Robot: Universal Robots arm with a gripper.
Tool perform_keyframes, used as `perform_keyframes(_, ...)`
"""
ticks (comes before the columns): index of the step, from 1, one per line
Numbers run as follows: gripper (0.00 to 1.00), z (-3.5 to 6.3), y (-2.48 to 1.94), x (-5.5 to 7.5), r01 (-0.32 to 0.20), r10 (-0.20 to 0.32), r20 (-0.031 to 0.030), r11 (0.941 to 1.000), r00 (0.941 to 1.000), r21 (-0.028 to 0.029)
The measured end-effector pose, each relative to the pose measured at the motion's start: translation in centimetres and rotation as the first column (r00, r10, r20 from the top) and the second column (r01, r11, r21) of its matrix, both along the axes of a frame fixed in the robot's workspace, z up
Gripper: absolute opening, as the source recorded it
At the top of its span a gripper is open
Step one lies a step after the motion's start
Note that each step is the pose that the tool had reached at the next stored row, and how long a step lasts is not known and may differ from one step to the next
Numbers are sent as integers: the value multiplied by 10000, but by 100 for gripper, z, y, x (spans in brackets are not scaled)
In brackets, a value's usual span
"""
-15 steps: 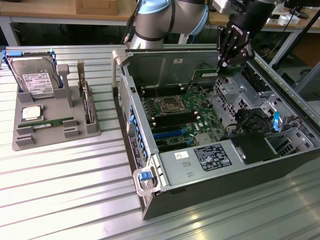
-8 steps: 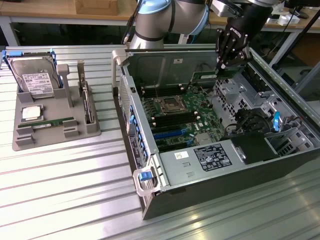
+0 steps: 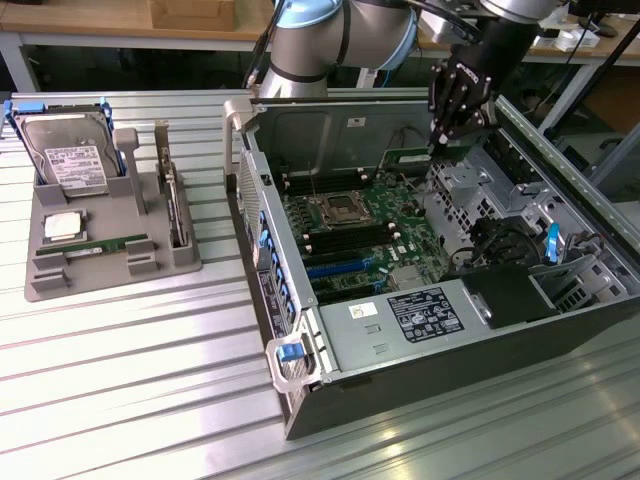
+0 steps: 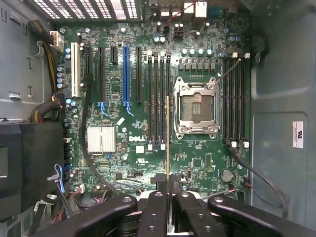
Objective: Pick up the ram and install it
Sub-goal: 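Insert the ram into the slot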
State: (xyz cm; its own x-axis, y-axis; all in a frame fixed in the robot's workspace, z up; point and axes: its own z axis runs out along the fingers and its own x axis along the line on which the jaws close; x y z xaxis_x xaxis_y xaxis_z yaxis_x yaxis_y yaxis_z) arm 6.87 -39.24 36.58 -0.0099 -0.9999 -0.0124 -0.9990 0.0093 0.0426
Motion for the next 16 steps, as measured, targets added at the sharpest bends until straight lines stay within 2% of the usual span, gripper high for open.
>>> perform_keyframes(16, 12, -164, 0, 0, 0, 0, 0, 10000, 10000, 0)
